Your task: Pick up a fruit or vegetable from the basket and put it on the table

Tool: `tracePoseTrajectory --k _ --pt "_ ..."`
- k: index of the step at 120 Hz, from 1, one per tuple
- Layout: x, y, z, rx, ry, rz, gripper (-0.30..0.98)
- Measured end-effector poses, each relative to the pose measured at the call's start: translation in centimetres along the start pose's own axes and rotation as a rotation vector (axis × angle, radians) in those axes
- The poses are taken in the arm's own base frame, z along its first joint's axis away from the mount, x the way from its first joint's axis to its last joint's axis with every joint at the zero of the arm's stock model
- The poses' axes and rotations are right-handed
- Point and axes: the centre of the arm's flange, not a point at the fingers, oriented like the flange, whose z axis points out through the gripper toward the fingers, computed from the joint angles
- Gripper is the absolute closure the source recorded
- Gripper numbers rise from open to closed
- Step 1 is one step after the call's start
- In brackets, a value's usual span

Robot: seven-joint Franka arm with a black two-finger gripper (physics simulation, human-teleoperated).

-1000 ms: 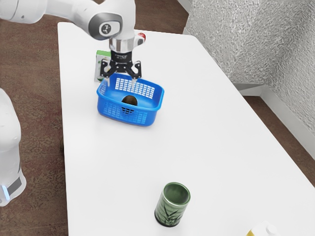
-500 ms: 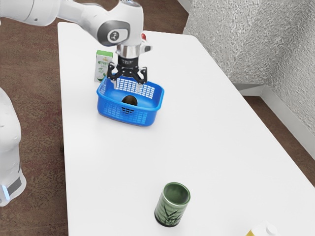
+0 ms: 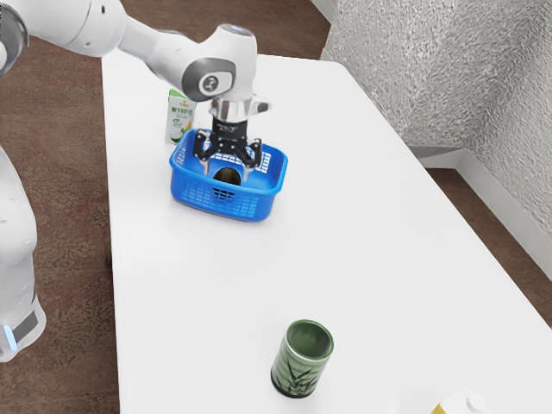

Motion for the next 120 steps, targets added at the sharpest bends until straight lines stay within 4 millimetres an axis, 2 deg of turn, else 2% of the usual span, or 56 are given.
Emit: tracePoseTrajectory --k 32,65,80,120 --pt "0.7 -0.1 1.2 -0.004 -0.024 -0.012 0.04" --pt "1.0 0.0 2.2 -0.001 -0.047 -0.016 0.16" --pt "1.1 0.0 2.3 -0.002 -0.049 -0.023 0.26" --pt "1.7 -0.3 3.4 0.002 -0.079 -0.074 0.31"
